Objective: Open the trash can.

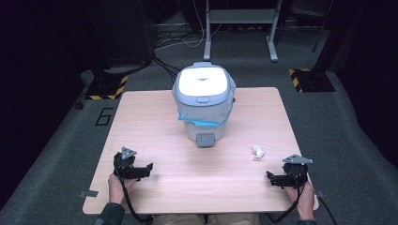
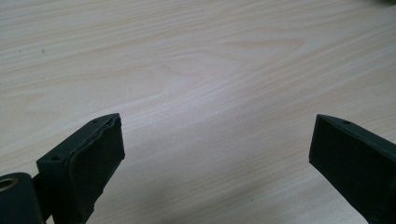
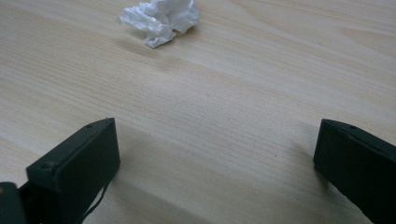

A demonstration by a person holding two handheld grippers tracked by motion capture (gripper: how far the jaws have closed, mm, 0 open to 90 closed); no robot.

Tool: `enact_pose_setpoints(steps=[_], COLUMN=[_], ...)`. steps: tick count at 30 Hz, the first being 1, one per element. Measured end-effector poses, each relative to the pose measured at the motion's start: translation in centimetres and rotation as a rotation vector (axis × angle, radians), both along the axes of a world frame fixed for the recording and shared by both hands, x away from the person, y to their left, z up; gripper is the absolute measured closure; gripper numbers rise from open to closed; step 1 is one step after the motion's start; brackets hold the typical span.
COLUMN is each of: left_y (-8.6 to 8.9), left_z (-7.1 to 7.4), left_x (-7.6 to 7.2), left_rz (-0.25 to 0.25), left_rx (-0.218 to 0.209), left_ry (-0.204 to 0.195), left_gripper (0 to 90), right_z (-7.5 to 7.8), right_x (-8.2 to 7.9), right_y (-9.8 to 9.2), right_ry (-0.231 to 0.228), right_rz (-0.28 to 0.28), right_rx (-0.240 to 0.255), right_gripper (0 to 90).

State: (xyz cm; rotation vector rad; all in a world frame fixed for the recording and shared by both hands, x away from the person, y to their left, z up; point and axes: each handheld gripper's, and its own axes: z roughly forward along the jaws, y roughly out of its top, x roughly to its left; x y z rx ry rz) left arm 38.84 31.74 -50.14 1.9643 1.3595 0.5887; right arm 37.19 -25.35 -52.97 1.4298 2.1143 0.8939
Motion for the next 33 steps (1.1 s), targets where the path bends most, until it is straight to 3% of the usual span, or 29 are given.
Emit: enact_pose_setpoints(steps=[22,33], left_y=[-3.1,-4.8], left_z=[2.4,3.4], left_x=[1.6,2.7], left_rz=[-0.088,-0.139], left_rx=[0.009,0.035], left_ry=[-0.029,-0.047], left_gripper=[3.9,4.4], right_z=[0.0,0.0], right_x=[0.0,0.0], right_y=[0.0,0.0], right_ry=[0.000,0.000], right_rz=[0.000,-0.001], right_rx=[0.000,0.000], right_gripper=[0.0,0.0])
